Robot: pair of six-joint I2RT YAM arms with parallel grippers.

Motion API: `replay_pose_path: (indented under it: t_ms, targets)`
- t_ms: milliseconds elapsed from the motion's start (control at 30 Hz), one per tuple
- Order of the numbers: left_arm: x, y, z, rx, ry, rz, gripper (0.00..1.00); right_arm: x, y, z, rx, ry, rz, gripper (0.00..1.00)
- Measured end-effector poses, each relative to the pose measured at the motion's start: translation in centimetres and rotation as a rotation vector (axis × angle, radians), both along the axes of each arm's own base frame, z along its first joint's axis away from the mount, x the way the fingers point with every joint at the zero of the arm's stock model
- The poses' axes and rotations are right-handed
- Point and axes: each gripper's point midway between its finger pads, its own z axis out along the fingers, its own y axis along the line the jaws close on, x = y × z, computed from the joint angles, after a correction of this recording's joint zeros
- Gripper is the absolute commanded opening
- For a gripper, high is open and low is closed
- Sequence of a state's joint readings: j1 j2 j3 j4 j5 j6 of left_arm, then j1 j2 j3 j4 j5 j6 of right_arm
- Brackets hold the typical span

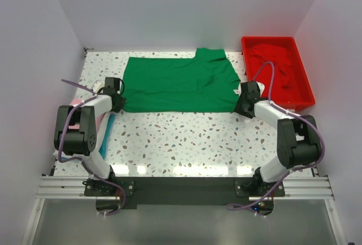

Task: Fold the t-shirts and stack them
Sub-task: Fold the tshirt

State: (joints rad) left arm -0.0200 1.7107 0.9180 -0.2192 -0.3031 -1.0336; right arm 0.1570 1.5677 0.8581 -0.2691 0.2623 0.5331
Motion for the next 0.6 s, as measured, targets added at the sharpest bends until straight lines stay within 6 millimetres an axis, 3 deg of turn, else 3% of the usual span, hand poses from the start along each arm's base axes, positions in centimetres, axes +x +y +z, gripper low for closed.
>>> replay_pose_path:
  t_ms: [267,400,433,533,600]
  targets:
    - [0.0,0.0,0.0,0.002,0.001,-0.003,0.00,0.5,-0.3,-1.6,-0.021,0.025,-0.018,0.40]
    - [0.0,0.0,0.0,0.002,0.001,-0.004,0.00,1.4,-0.4,-1.2,-0.029,0.006,-0.024,0.29]
    - [0.0,0.0,0.0,0.002,0.001,-0.003,0.00,1.7,-0.4,-1.0,-0.029,0.000,-0.025,0.21]
    - [0.0,0.0,0.0,0.002,0.001,-0.003,0.00,3.0,-0.2,0.1,-0.029,-0.028,-0.027,0.06]
    - [0.0,0.0,0.0,0.002,0.001,-0.003,0.00,3.7,-0.2,0.9,-0.027,-0.045,-0.028,0.02]
